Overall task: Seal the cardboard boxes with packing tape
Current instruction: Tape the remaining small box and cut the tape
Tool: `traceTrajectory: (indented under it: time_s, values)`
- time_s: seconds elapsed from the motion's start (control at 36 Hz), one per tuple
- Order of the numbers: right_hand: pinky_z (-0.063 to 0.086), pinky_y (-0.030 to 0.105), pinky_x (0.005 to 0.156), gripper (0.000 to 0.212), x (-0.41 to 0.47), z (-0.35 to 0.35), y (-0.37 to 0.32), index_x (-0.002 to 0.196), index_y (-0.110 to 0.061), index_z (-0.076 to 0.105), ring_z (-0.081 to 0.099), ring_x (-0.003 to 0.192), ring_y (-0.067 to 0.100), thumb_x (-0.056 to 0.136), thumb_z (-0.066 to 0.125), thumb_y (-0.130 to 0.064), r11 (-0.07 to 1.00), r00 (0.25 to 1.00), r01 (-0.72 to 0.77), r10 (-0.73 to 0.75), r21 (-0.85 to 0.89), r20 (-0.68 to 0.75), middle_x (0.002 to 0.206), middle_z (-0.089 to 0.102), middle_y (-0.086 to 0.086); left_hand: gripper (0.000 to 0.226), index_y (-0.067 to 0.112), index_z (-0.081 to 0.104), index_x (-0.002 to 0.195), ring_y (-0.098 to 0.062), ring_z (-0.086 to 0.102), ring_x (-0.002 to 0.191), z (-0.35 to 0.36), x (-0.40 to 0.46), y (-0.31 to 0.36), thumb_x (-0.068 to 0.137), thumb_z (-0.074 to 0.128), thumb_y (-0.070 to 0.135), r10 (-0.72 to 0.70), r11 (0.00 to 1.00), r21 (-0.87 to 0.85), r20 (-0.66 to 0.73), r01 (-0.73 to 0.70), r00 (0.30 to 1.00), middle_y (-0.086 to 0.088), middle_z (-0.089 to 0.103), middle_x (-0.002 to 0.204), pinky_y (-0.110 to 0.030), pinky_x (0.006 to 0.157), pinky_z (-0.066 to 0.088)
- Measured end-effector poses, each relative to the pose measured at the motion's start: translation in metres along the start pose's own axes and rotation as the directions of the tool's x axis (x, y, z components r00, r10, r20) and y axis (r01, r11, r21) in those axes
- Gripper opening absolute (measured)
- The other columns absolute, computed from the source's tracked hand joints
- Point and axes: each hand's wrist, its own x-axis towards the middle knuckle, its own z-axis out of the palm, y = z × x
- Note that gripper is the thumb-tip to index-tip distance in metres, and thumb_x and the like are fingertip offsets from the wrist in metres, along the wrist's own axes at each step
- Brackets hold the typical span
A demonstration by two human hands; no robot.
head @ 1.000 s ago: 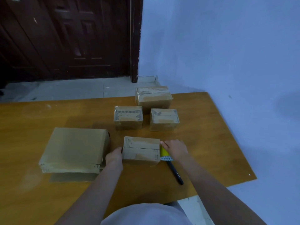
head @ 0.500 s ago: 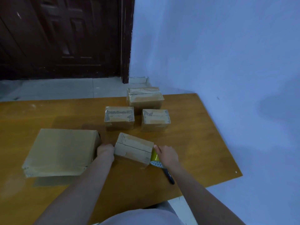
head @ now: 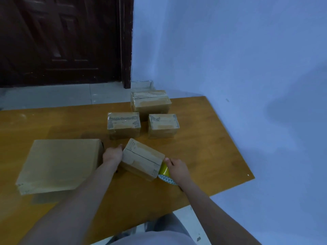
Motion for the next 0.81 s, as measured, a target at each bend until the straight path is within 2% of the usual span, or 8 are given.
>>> traceTrajectory:
  time_s: [0.08, 0.25, 0.36, 0.47, 0.56, 0.61, 0.69, 0.81]
  values:
    - [0.02, 0.031, 0.048, 0.045, 0.0, 0.001, -0.006, 0.067, -0.008, 0.043, 0.04, 0.057, 0.02, 0.101, 0.035, -0.036, 1.0, 1.0, -0.014, 0.014, -0.024, -0.002, 0.062, 0.042, 0.008, 0.05, -0.005, 0.06, 0.102, -0.033, 0.053, 0.082, -0.001, 0.001, -0.005, 0.101, 0.039, 0.04, 0.04, 0.995, 0.093, -0.057, -0.035, 0.998, -0.024, 0.061, 0.103, -0.039, 0.066, 0.04]
    - [0.026, 0.029, 0.051, 0.044, 0.005, -0.002, -0.01, 0.066, -0.012, 0.044, 0.039, 0.054, 0.014, 0.1, 0.036, -0.039, 0.996, 0.995, -0.09, 0.091, -0.004, 0.05, 0.061, 0.042, 0.002, 0.064, -0.006, 0.061, 0.106, -0.04, 0.058, 0.097, -0.005, 0.0, -0.002, 0.101, 0.029, 0.049, 0.106, 0.991, 0.101, -0.13, -0.093, 0.986, -0.026, 0.061, 0.106, -0.04, 0.071, 0.041]
    - [0.039, 0.04, 0.067, 0.041, 0.006, -0.011, -0.011, 0.1, 0.007, 0.061, 0.05, 0.073, 0.025, 0.098, 0.042, -0.029, 0.98, 0.98, -0.143, 0.121, 0.136, 0.16, 0.086, 0.058, 0.019, 0.059, -0.001, 0.062, 0.107, -0.039, 0.058, 0.097, -0.009, -0.013, 0.004, 0.103, 0.022, 0.042, 0.248, 0.968, 0.1, -0.257, -0.23, 0.934, -0.023, 0.062, 0.104, -0.038, 0.068, 0.037]
    - [0.044, 0.043, 0.086, 0.028, 0.004, -0.013, -0.013, 0.105, 0.001, 0.061, 0.056, 0.104, 0.034, 0.094, 0.052, -0.023, 0.911, 0.959, -0.223, 0.141, 0.347, 0.247, 0.112, 0.059, 0.022, 0.027, 0.003, 0.06, 0.105, -0.037, 0.057, 0.096, 0.001, -0.033, -0.006, 0.101, 0.041, 0.022, 0.605, 0.791, 0.228, -0.42, -0.567, 0.676, -0.016, 0.063, 0.102, -0.042, 0.074, 0.043]
    - [0.039, 0.03, 0.074, 0.013, 0.002, -0.007, -0.007, 0.085, -0.017, 0.06, 0.055, 0.087, 0.022, 0.077, 0.064, -0.026, 0.831, 0.937, -0.259, 0.092, 0.493, 0.337, 0.098, 0.056, 0.011, 0.02, 0.008, 0.065, 0.104, -0.031, 0.055, 0.097, 0.019, -0.05, -0.02, 0.093, 0.049, 0.014, 0.846, 0.534, 0.469, -0.295, -0.704, 0.444, -0.01, 0.062, 0.105, -0.042, 0.076, 0.045]
    - [0.043, 0.025, 0.065, 0.003, -0.002, -0.004, -0.004, 0.081, -0.016, 0.061, 0.058, 0.073, 0.016, 0.081, 0.063, -0.013, 0.807, 0.928, -0.218, -0.002, 0.549, 0.372, 0.082, 0.06, 0.008, 0.024, 0.012, 0.068, 0.096, -0.027, 0.058, 0.095, 0.035, -0.059, -0.031, 0.087, 0.047, 0.021, 0.921, 0.374, 0.556, -0.129, -0.742, 0.368, -0.006, 0.063, 0.103, -0.039, 0.073, 0.048]
    - [0.048, 0.019, 0.065, 0.012, -0.006, 0.0, 0.002, 0.094, -0.012, 0.064, 0.061, 0.074, 0.011, 0.088, 0.059, -0.003, 0.794, 0.93, -0.147, -0.092, 0.59, 0.356, 0.084, 0.065, 0.002, 0.024, 0.013, 0.069, 0.103, -0.023, 0.059, 0.104, 0.056, -0.062, -0.048, 0.082, 0.06, 0.021, 0.915, 0.288, 0.622, 0.046, -0.728, 0.401, -0.002, 0.064, 0.109, -0.038, 0.077, 0.053]
    - [0.048, 0.013, 0.061, 0.009, -0.011, 0.007, 0.011, 0.1, -0.009, 0.062, 0.063, 0.069, 0.002, 0.093, 0.057, -0.01, 0.77, 0.933, -0.083, -0.163, 0.633, 0.32, 0.083, 0.065, 0.0, 0.045, 0.016, 0.064, 0.122, -0.019, 0.051, 0.117, 0.061, -0.063, -0.058, 0.092, 0.035, 0.034, 0.867, 0.325, 0.645, 0.088, -0.692, 0.49, 0.001, 0.06, 0.124, -0.037, 0.091, 0.051]
